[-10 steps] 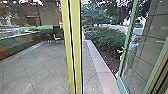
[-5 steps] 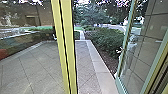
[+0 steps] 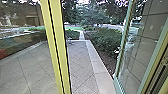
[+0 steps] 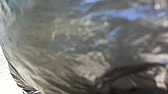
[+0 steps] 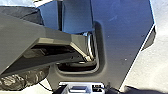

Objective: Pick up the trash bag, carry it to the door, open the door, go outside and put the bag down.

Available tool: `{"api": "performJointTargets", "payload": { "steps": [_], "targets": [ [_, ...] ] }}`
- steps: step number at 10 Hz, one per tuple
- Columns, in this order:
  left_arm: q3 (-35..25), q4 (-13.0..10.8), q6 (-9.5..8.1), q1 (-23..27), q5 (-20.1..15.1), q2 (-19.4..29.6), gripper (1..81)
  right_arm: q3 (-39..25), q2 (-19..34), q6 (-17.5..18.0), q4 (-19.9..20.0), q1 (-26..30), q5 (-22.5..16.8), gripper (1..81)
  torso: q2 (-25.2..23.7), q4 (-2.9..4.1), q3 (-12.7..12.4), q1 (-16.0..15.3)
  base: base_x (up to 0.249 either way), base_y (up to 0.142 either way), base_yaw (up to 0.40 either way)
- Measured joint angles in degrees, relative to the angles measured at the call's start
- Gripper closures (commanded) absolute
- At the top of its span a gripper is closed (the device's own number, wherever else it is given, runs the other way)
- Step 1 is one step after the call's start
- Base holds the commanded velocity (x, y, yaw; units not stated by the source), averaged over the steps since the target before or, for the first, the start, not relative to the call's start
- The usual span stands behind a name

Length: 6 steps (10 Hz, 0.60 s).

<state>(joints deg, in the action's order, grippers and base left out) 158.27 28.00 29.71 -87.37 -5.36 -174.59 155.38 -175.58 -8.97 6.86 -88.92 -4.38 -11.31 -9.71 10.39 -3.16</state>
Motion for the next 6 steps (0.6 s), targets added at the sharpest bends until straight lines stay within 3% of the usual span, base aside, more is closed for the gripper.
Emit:
{"api": "performJointTargets", "payload": {
  "steps": [6],
  "targets": [
    [0.0,-0.1,0.0,0.0,0.0,0.0,81.1,0.0,0.0,0.0,0.0,-0.2,0.0,1.0,0.0,0.0,0.0,0.0,0.0,-0.124,0.0]
  ]
}}
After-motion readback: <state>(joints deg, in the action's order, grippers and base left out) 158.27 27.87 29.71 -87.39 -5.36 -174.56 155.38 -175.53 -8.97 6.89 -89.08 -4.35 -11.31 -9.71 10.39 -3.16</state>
